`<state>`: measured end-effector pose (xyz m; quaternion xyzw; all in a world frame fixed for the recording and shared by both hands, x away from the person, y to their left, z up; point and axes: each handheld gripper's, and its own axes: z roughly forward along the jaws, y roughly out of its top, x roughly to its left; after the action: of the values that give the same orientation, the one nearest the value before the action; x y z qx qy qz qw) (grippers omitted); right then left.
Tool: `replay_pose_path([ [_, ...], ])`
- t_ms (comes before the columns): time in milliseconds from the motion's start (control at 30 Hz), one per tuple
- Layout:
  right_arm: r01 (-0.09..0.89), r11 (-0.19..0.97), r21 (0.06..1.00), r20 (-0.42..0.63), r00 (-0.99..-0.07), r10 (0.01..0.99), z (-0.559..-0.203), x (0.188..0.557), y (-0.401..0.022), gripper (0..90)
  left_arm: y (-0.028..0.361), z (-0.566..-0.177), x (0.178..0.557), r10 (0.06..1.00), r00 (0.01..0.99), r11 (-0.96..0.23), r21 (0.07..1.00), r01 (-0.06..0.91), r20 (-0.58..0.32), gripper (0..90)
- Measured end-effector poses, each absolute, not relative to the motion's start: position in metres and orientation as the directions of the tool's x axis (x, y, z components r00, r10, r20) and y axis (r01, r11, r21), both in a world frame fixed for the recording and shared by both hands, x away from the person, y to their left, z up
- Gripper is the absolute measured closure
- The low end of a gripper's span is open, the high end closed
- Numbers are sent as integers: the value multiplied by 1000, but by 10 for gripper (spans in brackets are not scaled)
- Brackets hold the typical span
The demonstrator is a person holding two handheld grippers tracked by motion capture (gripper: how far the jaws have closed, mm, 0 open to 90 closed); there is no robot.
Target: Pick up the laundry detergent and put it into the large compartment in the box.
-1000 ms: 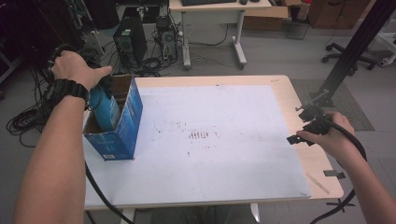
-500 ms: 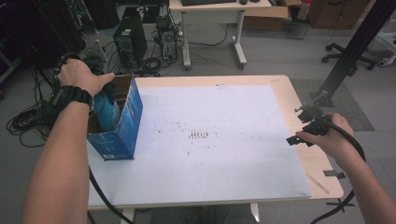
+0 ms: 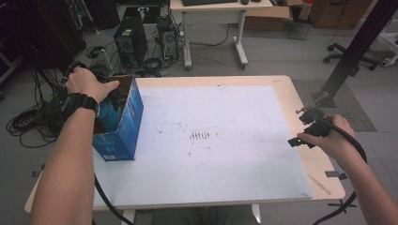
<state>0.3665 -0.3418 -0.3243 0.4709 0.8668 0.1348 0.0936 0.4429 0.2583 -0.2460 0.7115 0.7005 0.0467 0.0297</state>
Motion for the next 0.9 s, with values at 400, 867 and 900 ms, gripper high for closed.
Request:
replay_pose_path([
  [400, 790, 524, 319, -37, -542, 840, -324, 366, -342, 190, 260, -261, 446, 1000, 12, -14, 97, 995, 22, 375],
  [867, 793, 520, 315, -39, -537, 843, -324, 366, -344, 190, 263, -273, 448, 1000, 5, -7, 91, 996, 22, 375],
  [900, 794, 521, 314, -38, -537, 843, -324, 366, -344, 190, 263, -274, 448, 1000, 7, -9, 89, 996, 24, 375],
])
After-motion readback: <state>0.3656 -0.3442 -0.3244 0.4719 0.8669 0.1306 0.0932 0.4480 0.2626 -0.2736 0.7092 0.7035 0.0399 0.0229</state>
